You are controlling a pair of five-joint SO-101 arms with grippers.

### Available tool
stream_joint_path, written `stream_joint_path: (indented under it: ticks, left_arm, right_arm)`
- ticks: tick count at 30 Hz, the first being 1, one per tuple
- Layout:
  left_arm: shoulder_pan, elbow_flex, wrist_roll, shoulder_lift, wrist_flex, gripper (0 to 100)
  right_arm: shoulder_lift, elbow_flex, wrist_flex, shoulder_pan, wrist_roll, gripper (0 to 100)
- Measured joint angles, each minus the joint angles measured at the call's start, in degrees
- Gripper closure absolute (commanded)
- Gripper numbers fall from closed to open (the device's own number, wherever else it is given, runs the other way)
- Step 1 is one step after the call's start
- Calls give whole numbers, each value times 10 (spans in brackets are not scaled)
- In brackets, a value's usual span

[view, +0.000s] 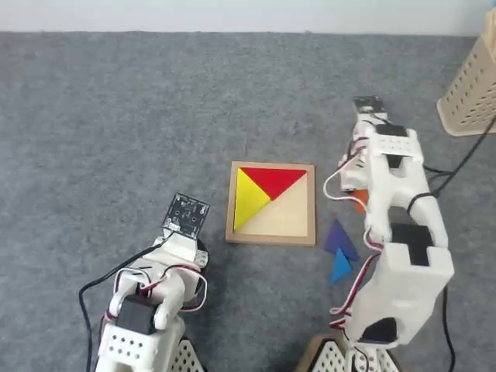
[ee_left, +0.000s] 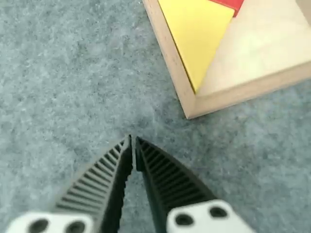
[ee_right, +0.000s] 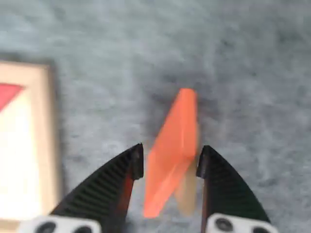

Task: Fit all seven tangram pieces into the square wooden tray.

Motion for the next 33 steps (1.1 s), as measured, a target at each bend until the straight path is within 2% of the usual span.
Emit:
stream_joint_path:
  ticks: [6,15,20,26,33]
  left_arm:
    - [0,0,0,0,0,988]
    - [0,0,0,0,0,988]
    - [0,0,0,0,0,988]
    - [0,0,0,0,0,988]
    - [0,0,0,0,0,988]
  right_arm:
    - [-51,38,0,-55,1,801]
    - [-55,39,-1,-42,6,803]
    - [-55,39,-46,-38,-50,802]
    - [-55,39,-59,-73,-54,801]
    - [-4,10,-59,-69,-67,801]
